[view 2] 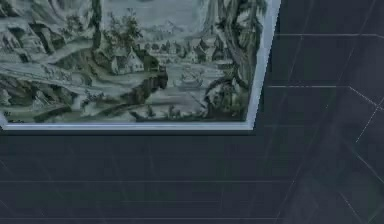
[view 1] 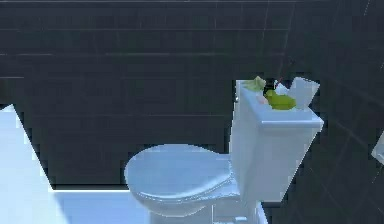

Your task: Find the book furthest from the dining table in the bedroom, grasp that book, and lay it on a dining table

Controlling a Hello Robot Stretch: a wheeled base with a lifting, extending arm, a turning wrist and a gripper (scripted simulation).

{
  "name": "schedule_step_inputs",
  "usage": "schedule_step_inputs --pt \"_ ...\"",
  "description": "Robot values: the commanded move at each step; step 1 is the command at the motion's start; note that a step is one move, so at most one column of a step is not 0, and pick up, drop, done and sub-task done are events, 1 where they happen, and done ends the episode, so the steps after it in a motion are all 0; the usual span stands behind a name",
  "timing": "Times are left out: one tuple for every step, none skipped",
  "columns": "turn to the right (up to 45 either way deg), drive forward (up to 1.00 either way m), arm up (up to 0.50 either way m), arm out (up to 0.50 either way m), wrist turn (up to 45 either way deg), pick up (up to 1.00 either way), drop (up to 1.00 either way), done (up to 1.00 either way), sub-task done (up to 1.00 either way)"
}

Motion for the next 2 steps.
schedule_step_inputs --pt "-45.0 0.00 0.00 0.00 0.0 0.00 0.00 0.00 0.00" --pt "-9.0 0.00 0.00 0.00 0.0 0.00 0.00 0.00 0.00"
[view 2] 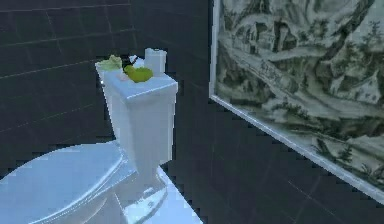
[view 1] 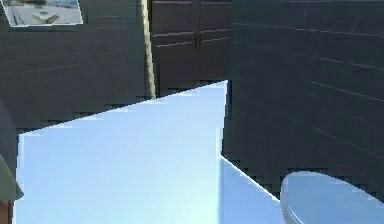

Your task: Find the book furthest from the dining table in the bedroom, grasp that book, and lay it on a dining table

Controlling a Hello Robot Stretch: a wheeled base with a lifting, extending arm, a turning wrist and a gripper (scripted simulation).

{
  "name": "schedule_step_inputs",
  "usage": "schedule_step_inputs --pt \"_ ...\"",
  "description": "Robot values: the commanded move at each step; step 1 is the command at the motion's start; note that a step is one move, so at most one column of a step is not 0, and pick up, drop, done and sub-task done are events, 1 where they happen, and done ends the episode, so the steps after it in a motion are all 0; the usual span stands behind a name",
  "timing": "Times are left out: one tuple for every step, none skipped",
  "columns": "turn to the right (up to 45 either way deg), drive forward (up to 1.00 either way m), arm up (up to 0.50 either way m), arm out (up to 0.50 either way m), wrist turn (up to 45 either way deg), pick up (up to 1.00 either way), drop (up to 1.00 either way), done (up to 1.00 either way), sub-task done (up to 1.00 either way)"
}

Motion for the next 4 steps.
schedule_step_inputs --pt "0.0 0.50 0.00 0.00 0.0 0.00 0.00 0.00 0.00" --pt "-45.0 0.00 0.00 0.00 0.0 0.00 0.00 0.00 0.00" --pt "-15.0 0.00 0.00 0.00 0.0 0.00 0.00 0.00 0.00" --pt "0.0 1.00 0.00 0.00 0.0 0.00 0.00 0.00 0.00"
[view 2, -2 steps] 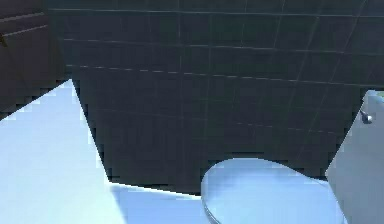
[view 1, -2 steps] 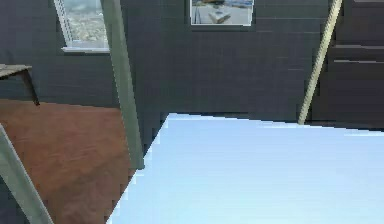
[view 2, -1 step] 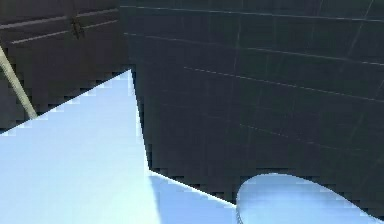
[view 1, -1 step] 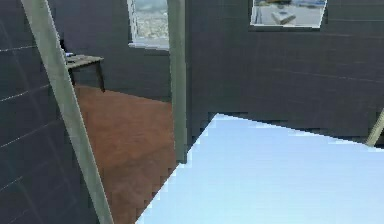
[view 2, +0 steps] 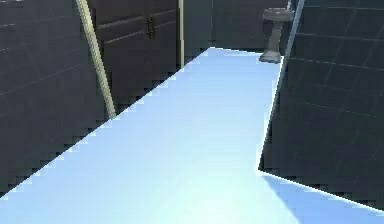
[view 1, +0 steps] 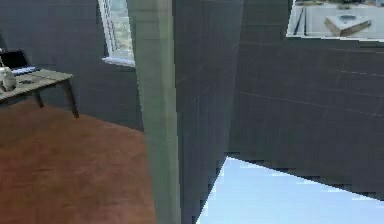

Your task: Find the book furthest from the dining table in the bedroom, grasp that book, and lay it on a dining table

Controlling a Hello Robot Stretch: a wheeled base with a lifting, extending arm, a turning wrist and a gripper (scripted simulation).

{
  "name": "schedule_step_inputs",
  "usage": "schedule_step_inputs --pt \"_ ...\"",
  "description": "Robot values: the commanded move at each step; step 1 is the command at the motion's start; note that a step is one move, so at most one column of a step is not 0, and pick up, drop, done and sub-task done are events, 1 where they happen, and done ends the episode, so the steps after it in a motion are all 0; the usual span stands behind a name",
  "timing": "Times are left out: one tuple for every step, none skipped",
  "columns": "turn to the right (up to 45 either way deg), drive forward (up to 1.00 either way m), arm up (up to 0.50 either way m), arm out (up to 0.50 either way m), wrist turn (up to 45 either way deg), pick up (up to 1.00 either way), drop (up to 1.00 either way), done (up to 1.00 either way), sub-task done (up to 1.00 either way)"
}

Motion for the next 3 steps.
schedule_step_inputs --pt "-45.0 0.00 0.00 0.00 0.0 0.00 0.00 0.00 0.00" --pt "-6.0 0.00 0.00 0.00 0.0 0.00 0.00 0.00 0.00" --pt "0.0 0.15 0.00 0.00 0.0 0.00 0.00 0.00 0.00"
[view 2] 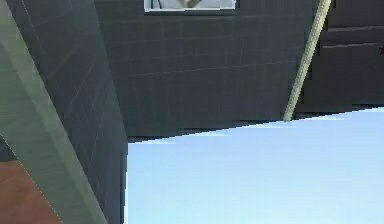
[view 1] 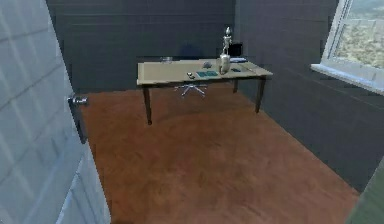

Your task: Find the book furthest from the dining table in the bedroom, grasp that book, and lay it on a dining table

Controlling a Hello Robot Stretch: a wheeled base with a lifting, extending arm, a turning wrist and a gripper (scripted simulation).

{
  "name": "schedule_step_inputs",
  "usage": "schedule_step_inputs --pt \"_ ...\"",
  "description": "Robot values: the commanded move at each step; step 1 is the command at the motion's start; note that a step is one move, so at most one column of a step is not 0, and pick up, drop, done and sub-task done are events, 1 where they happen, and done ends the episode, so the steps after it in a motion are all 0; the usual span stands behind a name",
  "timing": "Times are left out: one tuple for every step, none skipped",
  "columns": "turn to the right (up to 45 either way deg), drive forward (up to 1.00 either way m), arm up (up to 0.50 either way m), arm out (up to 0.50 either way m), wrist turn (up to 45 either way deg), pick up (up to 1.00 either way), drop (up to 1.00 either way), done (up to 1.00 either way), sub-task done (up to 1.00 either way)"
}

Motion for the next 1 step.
schedule_step_inputs --pt "-9.0 0.00 0.00 0.00 0.0 0.00 0.00 0.00 0.00"
